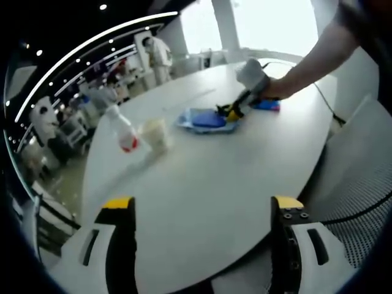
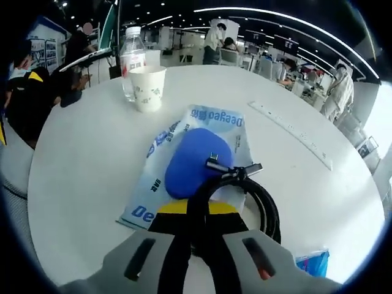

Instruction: Arrange the tabletop items into an orderly group along one side of the table until the central work area is clear of visible clutter.

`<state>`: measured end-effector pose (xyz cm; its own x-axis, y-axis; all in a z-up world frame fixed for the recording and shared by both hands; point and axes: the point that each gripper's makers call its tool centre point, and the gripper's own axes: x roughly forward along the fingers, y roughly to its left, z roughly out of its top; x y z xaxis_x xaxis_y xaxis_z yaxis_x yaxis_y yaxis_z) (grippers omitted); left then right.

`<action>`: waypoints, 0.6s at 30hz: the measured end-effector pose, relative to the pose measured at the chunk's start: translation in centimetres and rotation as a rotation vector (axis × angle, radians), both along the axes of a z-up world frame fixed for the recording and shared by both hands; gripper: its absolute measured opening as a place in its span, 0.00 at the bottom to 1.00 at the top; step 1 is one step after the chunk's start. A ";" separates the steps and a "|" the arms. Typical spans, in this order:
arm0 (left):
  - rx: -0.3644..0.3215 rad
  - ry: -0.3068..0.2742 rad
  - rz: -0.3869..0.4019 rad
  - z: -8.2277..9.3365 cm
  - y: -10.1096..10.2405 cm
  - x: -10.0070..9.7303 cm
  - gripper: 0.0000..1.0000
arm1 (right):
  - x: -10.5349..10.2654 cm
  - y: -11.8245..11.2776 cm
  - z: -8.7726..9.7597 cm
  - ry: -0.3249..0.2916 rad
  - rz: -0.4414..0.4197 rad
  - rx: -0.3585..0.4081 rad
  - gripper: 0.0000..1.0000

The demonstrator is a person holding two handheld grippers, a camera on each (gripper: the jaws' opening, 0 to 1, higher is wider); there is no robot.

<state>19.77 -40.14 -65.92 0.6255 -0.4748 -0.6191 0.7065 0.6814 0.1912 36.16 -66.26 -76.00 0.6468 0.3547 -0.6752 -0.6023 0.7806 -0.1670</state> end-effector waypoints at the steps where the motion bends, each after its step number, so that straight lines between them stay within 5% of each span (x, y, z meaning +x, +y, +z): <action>1: 0.001 0.000 -0.002 0.0 0.0 0.0 0.87 | -0.1 0.0 0.2 -0.005 0.002 -0.002 0.06; 18: -0.002 -0.015 -0.013 0.3 -0.3 0.1 0.87 | -0.4 -1.7 4.9 -0.138 0.001 -0.038 0.03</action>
